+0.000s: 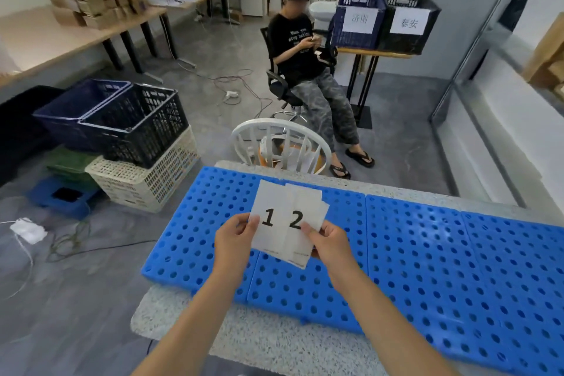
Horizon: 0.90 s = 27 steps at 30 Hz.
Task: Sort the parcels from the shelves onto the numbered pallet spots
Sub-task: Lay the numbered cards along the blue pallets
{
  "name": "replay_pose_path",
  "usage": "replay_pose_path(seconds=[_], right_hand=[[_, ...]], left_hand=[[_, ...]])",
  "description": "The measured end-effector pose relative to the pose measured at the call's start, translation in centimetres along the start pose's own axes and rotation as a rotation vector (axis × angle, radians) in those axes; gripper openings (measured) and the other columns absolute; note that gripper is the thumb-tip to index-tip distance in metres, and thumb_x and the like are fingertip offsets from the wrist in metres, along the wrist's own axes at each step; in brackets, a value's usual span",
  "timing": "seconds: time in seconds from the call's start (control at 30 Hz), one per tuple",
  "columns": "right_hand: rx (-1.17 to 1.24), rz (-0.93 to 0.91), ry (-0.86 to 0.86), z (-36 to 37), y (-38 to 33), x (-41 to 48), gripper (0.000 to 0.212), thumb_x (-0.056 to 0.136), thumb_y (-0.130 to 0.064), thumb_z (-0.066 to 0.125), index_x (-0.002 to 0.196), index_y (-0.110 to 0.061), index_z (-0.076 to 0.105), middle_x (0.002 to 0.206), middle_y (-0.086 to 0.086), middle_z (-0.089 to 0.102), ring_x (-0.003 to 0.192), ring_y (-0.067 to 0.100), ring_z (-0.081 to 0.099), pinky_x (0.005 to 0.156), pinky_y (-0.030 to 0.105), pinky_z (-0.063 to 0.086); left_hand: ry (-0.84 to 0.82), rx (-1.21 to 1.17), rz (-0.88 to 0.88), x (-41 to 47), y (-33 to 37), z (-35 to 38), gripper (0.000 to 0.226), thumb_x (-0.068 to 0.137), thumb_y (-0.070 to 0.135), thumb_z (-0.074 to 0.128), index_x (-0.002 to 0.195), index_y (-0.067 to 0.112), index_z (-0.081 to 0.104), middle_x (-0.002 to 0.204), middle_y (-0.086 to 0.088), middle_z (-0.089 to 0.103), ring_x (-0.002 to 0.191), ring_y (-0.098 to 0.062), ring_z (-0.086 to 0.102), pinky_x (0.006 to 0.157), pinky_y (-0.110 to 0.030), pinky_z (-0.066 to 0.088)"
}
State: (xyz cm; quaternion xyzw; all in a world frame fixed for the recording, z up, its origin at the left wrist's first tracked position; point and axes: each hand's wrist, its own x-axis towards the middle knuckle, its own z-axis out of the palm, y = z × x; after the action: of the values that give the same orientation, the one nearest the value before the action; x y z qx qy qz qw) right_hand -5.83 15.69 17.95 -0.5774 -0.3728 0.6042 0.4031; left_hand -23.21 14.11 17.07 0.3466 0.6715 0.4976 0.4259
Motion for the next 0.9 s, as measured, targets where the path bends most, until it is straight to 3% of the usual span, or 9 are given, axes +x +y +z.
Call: replay_pose_path(seconds=[0.23,0.37,0.53,0.67,0.8,0.9], right_hand=[[-0.059,0.048,0.073,4.5,1.2,1.6,0.011,0.096,-0.020,0.060,0.103,-0.018,0.067,0.102,0.000,0.073,0.092,0.018,0.069,0.076,0.034,0.059],[-0.061,0.084,0.094,7.4,2.1,2.4,0.011,0.096,-0.020,0.060,0.105,-0.017,0.066,0.101,0.000,0.072,0.085,0.014,0.069,0.055,0.020,0.053],[-0.080,0.129,0.085,11.1,3.2,3.7,0.011,0.096,-0.021,0.060,0.105,-0.019,0.067,0.101,-0.002,0.073,0.089,0.014,0.070,0.073,0.030,0.059],[-0.100,0.149,0.072,12.9,4.0,4.5,0.012,0.096,-0.021,0.060,0.105,-0.018,0.067,0.102,-0.001,0.073,0.092,0.017,0.070,0.076,0.032,0.059],[-0.133,0.178,0.084,13.3,4.6,5.1,0.011,0.096,-0.021,0.060,0.104,-0.019,0.067,0.103,0.000,0.073,0.093,0.018,0.070,0.074,0.031,0.058],[-0.133,0.196,0.101,13.4,4.7,5.3,0.009,0.096,-0.020,0.060,0.102,-0.021,0.067,0.103,0.000,0.073,0.093,0.019,0.070,0.076,0.032,0.058]], left_hand=[[0.002,0.021,-0.114,5.3,-3.2,-7.1,0.018,0.093,0.033,0.061,0.099,0.017,0.066,0.095,0.002,0.069,0.086,-0.012,0.062,0.066,-0.022,0.045],[-0.009,0.021,-0.158,7.6,-5.9,-9.3,0.016,0.094,0.027,0.061,0.099,0.013,0.066,0.094,0.002,0.069,0.086,-0.010,0.063,0.067,-0.019,0.046],[-0.024,0.047,-0.316,9.7,-10.8,-11.2,0.013,0.092,0.024,0.063,0.095,0.011,0.067,0.095,-0.004,0.068,0.093,-0.022,0.062,0.070,-0.027,0.048],[-0.026,0.078,-0.414,10.6,-13.9,-11.7,0.019,0.093,0.021,0.062,0.102,0.005,0.066,0.100,-0.008,0.067,0.094,-0.025,0.062,0.066,-0.028,0.049],[0.026,0.129,-0.420,11.0,-15.3,-12.2,0.012,0.095,0.019,0.060,0.097,0.007,0.062,0.094,-0.006,0.064,0.087,-0.022,0.060,0.071,-0.031,0.047],[0.047,0.198,-0.403,11.2,-15.8,-12.3,0.011,0.096,0.020,0.058,0.095,0.010,0.058,0.089,-0.003,0.062,0.080,-0.017,0.058,0.061,-0.024,0.044]])
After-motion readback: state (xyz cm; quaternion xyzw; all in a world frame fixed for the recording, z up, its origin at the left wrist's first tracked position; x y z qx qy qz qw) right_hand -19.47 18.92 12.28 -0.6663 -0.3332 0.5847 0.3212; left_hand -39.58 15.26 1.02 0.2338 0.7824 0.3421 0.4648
